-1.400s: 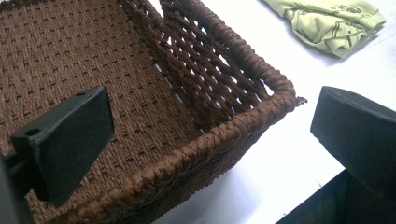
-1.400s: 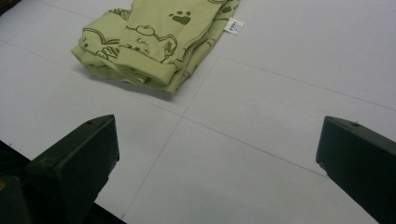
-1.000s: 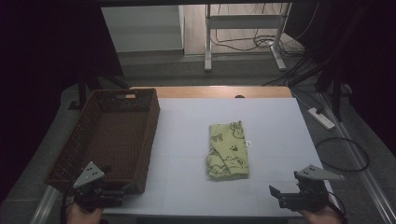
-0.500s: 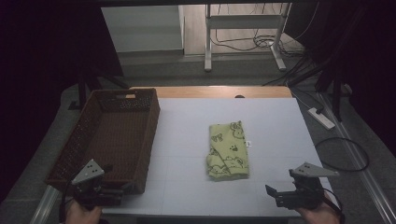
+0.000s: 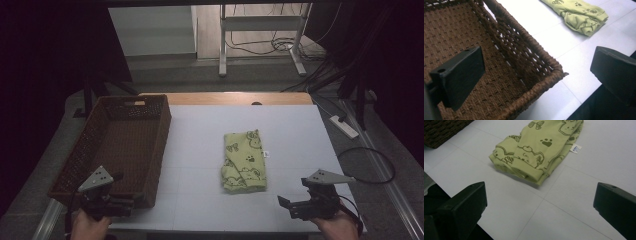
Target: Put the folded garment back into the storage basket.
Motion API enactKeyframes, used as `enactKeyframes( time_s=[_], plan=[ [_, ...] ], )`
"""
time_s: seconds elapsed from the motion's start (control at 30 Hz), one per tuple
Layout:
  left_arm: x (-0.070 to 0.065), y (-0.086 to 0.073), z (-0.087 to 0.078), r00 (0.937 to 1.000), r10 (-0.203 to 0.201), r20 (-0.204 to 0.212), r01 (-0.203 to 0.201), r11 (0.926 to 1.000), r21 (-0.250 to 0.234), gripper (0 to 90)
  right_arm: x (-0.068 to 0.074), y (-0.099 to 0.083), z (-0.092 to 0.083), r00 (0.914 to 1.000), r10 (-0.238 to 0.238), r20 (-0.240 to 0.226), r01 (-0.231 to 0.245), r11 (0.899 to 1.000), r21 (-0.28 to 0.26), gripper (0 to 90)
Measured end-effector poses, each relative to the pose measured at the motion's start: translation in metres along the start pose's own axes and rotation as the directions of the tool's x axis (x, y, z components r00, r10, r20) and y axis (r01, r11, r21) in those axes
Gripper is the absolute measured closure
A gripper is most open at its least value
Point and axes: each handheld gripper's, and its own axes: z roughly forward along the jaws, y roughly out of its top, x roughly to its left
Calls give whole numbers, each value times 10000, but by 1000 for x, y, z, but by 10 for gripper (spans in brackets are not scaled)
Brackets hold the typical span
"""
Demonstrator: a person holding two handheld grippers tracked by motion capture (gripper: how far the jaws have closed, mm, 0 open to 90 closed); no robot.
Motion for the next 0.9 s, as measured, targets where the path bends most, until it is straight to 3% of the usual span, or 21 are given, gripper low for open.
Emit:
enactKeyframes(
  time_s=[0.13,0.37,0.67,0.9],
  plan=[
    [-2,4,-1,9997,49,-230,-48,10000,15,0,0,2,2,9999,56,-134,-56,10000,4,0],
    [-3,13,-1,9996,-223,-152,224,9997,70,0,2,9,8,9994,21,-352,-21,10000,12,0],
    [-7,29,4,9995,5,-315,6,9994,348,0,3,21,16,9989,17,-469,-6,9997,228,0],
    [-5,40,13,9998,31,-183,-22,9988,498,0,0,23,23,9989,-28,-458,49,9989,463,0]
  ],
)
